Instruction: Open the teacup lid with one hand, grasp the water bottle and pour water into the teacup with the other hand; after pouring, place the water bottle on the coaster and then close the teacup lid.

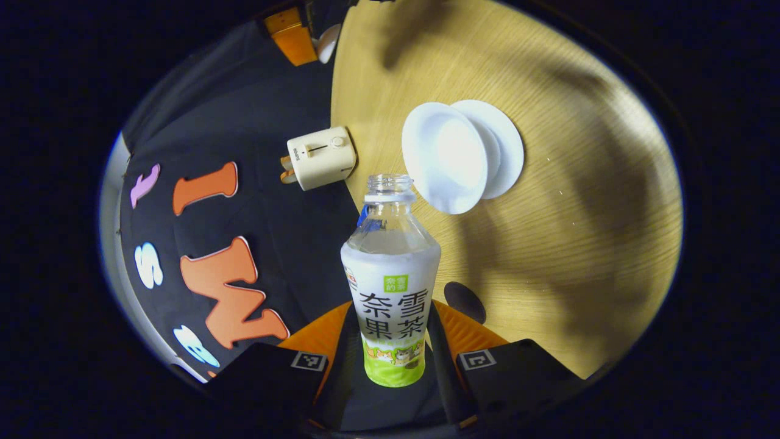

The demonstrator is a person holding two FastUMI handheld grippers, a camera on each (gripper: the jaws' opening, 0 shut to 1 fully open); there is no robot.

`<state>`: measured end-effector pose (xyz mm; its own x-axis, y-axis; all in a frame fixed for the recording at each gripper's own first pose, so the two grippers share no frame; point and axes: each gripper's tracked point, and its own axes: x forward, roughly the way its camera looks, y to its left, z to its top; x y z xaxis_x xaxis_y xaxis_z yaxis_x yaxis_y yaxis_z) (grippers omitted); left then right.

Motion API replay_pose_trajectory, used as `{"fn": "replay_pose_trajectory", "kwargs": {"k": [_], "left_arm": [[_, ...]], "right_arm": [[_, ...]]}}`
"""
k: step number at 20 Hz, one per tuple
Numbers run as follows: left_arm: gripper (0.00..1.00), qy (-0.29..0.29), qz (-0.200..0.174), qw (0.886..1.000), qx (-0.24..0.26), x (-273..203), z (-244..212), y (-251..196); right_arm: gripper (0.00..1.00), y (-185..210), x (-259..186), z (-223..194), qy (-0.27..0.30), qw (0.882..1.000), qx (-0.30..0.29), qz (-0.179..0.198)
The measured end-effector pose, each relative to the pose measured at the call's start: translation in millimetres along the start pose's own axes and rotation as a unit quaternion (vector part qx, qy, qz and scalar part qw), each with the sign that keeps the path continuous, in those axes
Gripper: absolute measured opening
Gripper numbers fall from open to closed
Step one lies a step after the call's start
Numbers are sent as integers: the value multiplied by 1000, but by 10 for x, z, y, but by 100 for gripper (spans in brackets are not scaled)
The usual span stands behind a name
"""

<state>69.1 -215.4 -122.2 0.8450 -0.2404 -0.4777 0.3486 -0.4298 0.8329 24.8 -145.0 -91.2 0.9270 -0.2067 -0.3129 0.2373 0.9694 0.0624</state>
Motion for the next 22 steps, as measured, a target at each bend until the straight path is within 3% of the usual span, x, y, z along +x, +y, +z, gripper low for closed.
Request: {"fn": "replay_pose_trajectory", "kwargs": {"k": [1, 2, 5, 9, 12, 14, 16, 17, 19, 22], "left_arm": [[60, -2, 4, 1000, -25, -1, 7, 5], [64, -4, 5, 999, -51, 18, 6, 15], [64, -6, -6, 991, -135, 36, -40, -51], [60, -12, -5, 965, -263, 81, -87, 3], [64, -25, 17, 931, -364, 10, -65, 80], [60, -34, 18, 908, -417, -34, -52, 57], [64, -36, 18, 885, -464, 9, -78, 48], [60, -34, 17, 870, -492, 31, -151, 56], [64, -38, 24, 836, -547, 46, -211, 79], [60, -55, 28, 764, -643, 44, -313, 192]], "right_arm": [[18, 2, 4, -4, 1, 1000, 0, -1], [18, -5, 2, -14, 2, 1000, 0, -1], [18, 26, 13, -41, 6, 1000, -1, 0], [18, 97, 20, -42, 6, 1000, -7, 5], [18, 137, 11, -63, 9, 1000, -13, 9], [18, 143, 8, -57, 8, 1000, -15, 8], [18, 139, -6, -41, 6, 1000, -15, 7], [18, 136, -12, -35, 5, 1000, -15, 7], [18, 123, -7, -32, 4, 1000, -14, 5], [18, 117, -3, -42, 6, 1000, -14, 3]]}}
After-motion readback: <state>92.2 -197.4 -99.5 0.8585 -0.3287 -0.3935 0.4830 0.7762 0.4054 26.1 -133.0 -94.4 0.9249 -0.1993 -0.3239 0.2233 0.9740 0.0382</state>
